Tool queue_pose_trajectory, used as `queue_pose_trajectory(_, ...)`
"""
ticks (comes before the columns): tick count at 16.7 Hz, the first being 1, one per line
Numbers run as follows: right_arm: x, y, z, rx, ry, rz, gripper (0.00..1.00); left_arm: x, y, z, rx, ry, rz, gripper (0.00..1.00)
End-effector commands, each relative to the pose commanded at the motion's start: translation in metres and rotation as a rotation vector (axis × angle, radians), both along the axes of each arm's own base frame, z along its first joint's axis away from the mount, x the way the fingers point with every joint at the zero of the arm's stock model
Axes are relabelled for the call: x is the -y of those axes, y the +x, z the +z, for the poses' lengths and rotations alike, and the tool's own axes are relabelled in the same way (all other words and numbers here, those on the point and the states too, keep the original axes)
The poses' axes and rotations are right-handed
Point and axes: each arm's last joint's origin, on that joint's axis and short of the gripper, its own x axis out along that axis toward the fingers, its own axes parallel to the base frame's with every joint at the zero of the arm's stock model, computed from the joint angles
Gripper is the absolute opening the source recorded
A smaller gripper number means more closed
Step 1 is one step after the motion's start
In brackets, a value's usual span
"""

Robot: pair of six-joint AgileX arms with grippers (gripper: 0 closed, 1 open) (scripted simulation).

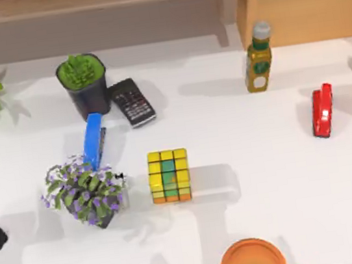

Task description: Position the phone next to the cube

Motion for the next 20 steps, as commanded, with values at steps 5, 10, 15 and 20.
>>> queue_pose_trajectory(5, 0.003, 0.001, 0.006, -0.066, -0.055, -0.029, 1.0, 0.0, 0.0, 0.0, 0.0, 0.0, 0.0, 1.0)
queue_pose_trajectory(10, 0.017, 0.017, 0.022, -0.399, -0.245, -0.083, 1.0, 0.0, 0.0, 0.0, 0.0, 0.0, 0.0, 1.0)
queue_pose_trajectory(15, 0.046, 0.053, 0.021, -0.915, -0.391, -0.006, 1.0, 0.0, 0.0, 0.0, 0.0, 0.0, 0.0, 1.0)
queue_pose_trajectory(20, 0.084, 0.085, 0.005, -1.315, -0.412, 0.199, 1.0, 0.0, 0.0, 0.0, 0.0, 0.0, 0.0, 1.0)
